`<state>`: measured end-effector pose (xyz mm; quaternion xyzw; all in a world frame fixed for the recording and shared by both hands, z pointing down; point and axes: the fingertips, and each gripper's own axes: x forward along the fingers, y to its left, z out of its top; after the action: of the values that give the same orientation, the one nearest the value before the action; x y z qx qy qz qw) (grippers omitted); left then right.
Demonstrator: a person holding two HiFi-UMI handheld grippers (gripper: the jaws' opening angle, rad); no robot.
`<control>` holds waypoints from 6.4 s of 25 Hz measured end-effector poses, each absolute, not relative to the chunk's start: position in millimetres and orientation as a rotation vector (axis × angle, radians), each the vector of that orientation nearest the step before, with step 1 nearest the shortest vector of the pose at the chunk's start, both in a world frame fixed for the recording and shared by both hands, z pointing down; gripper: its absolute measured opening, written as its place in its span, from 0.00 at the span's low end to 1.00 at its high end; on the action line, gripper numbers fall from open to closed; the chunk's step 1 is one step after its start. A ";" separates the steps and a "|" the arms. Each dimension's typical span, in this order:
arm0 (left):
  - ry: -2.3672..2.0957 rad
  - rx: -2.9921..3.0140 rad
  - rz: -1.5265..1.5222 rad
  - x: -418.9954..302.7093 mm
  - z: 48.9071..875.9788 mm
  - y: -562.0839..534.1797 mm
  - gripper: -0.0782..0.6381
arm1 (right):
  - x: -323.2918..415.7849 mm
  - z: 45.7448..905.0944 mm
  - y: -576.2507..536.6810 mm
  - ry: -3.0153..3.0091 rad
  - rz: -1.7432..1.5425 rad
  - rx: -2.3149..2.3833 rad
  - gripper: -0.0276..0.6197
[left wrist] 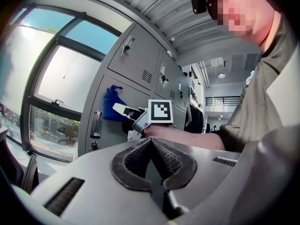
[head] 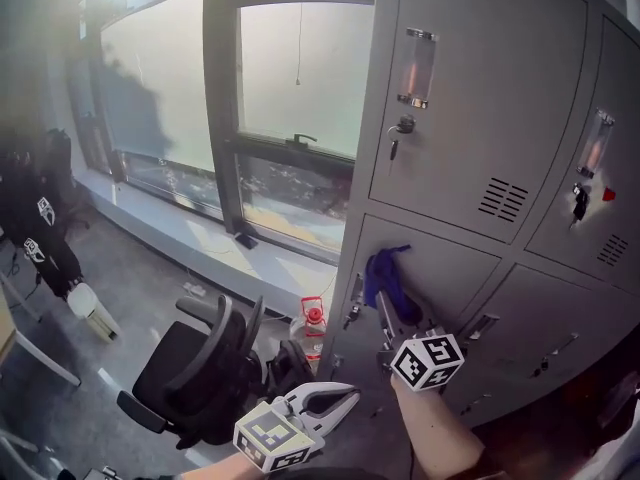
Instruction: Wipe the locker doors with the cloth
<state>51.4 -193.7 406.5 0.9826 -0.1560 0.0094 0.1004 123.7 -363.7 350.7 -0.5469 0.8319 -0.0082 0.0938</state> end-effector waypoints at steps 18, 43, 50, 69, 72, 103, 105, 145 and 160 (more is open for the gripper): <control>-0.550 2.857 0.064 34.5 422.0 -197.0 0.12 | 178.1 385.7 -357.4 2.394 -0.078 -1.783 0.16; -0.460 2.867 0.079 49.8 424.1 -181.1 0.12 | 178.9 407.9 -323.1 2.407 -0.121 -1.833 0.16; -0.566 2.829 0.084 17.3 430.0 -180.5 0.12 | 98.8 427.1 -369.0 2.566 -0.148 -1.689 0.16; -0.560 2.837 0.155 42.5 434.1 -174.1 0.12 | 214.5 457.6 -341.5 2.392 -0.192 -1.929 0.16; -0.495 2.860 0.167 61.6 432.2 -170.7 0.12 | 246.1 461.3 -324.9 2.335 -0.202 -1.999 0.16; -0.665 2.782 0.212 22.2 445.0 -184.5 0.12 | 147.3 524.8 -382.3 2.514 -0.355 -1.821 0.16; -0.662 2.789 0.212 25.8 445.3 -184.5 0.12 | 157.5 526.3 -378.4 2.504 -0.360 -1.831 0.16; -0.730 2.756 0.300 -5.1 450.7 -190.9 0.12 | 102.2 587.9 -396.3 2.581 -0.509 -1.779 0.16; -0.576 2.818 0.311 52.7 453.5 -182.6 0.12 | 223.1 595.5 -345.4 2.412 -0.495 -1.980 0.16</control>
<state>52.7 -182.6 453.5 0.9666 -0.1975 0.1067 0.1239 223.1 -345.4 595.5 -0.6267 0.7634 -0.1565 -0.0092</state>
